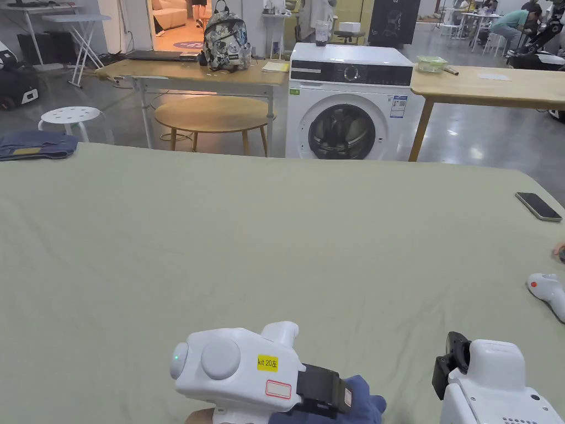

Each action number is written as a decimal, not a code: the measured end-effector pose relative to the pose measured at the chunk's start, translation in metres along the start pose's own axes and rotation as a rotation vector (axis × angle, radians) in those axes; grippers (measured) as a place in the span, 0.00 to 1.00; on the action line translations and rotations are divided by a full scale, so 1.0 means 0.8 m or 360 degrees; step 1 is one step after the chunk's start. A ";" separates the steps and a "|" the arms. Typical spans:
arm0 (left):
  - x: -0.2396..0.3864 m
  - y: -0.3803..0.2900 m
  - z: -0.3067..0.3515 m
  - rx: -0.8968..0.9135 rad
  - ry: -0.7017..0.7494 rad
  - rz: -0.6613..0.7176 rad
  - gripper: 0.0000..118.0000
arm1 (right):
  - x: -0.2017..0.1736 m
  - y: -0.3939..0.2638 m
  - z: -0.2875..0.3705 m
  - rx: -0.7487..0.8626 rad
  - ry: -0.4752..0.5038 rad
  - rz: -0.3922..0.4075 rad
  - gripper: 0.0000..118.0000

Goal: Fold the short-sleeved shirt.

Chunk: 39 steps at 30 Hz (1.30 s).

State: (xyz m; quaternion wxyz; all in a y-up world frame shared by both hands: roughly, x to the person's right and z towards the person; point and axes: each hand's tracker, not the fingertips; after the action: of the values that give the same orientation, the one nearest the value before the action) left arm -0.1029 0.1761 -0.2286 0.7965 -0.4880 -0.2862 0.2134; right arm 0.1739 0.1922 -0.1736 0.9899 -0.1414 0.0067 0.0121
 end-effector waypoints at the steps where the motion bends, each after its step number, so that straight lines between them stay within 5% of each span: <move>1: -0.003 0.000 -0.010 -0.0035 0.0045 -0.0001 0.25 | 0.001 -0.001 0.000 -0.0003 -0.0002 -0.0005 0.00; 3: -0.010 -0.002 -0.035 -0.0118 0.0008 0.0071 0.09 | 0.002 -0.002 -0.001 -0.0012 -0.0005 -0.0014 0.00; 12: -0.020 -0.039 -0.123 -0.0211 -0.0052 0.0293 0.00 | 0.006 -0.006 -0.002 -0.0025 -0.0025 -0.0023 0.00; 21: -0.012 -0.019 -0.035 0.0064 -0.0085 0.0124 0.00 | -0.006 0.004 -0.008 0.0029 -0.0005 -0.0027 0.00; 30: -0.017 -0.012 0.119 0.1074 0.0654 -0.0304 0.00 | -0.030 0.031 -0.020 0.0133 0.0037 -0.0025 0.00; 39: -0.010 -0.038 0.169 0.1674 0.1261 -0.0510 0.00 | -0.045 0.054 -0.021 0.0243 0.0064 -0.0041 0.00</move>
State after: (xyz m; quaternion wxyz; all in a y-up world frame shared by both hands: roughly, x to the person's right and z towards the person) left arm -0.1965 0.2468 -0.1544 0.9945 -0.0283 0.1005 0.0086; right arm 0.1370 0.2282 -0.2014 0.9975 -0.0658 0.0255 -0.0042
